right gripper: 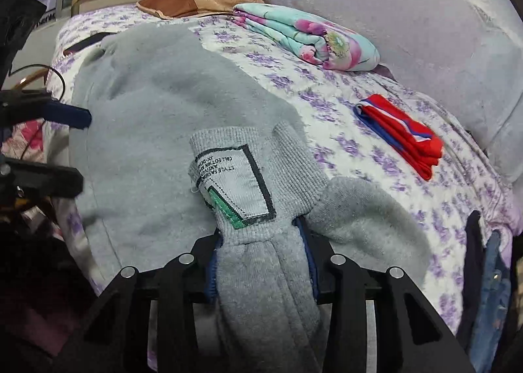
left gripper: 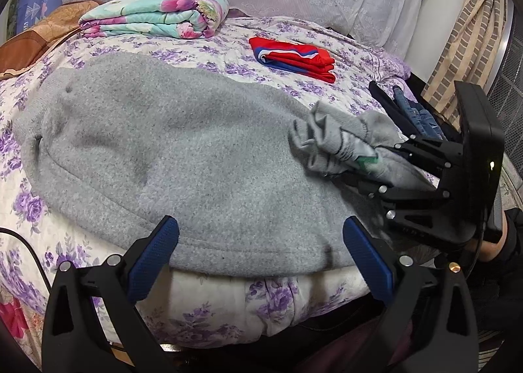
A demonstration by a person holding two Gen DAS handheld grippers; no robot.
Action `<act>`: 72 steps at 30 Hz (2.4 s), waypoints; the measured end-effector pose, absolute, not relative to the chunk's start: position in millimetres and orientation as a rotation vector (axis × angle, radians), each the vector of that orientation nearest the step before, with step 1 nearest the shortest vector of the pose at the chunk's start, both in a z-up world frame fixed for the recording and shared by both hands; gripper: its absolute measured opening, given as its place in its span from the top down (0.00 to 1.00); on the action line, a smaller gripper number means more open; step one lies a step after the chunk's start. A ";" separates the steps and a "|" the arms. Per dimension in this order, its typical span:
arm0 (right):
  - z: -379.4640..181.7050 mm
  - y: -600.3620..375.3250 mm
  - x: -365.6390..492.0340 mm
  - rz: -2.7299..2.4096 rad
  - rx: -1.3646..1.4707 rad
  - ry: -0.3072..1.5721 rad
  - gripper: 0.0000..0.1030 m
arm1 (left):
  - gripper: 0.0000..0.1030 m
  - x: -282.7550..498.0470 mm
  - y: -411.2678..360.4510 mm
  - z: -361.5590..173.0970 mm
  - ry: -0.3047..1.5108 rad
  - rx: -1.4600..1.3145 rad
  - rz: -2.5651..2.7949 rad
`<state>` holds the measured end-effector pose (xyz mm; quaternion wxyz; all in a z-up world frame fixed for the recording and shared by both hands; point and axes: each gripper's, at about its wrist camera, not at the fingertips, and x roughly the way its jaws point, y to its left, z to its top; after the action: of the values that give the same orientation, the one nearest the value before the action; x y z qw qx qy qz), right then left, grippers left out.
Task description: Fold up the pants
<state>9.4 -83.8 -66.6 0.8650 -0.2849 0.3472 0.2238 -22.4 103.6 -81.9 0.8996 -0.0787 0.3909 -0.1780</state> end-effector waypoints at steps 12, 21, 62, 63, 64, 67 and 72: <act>2.5 -116.0 -17.1 0.748 -0.181 0.642 0.29 | 0.05 -36.7 137.7 -52.9 0.716 -0.231 -0.312; -55.1 -131.9 30.6 0.664 0.000 0.815 0.03 | 0.05 -22.2 265.1 -98.3 0.778 -0.774 -0.155; -28.8 -375.1 -40.6 0.374 0.513 0.494 0.03 | 0.25 -16.2 -110.0 -54.6 0.887 0.242 -0.738; -31.5 -376.0 -42.0 0.378 0.510 0.508 0.03 | 0.16 -18.8 -111.1 -54.4 0.866 0.250 -0.734; -32.1 -375.7 -42.9 0.382 0.504 0.514 0.03 | 0.08 -22.5 -110.6 -49.9 0.845 0.237 -0.750; -32.3 -372.5 -39.9 0.429 0.516 0.533 0.03 | 0.07 -27.5 -101.0 -32.4 0.816 0.174 -0.786; -29.1 -359.8 -34.0 0.561 0.596 0.559 0.03 | 0.05 -50.2 -81.6 -1.5 0.731 0.087 -0.905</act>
<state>-34.0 -359.8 -29.1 0.8798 0.2858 0.2682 0.2690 -50.2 -81.6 -1.5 0.8346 0.0410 0.3450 -0.4274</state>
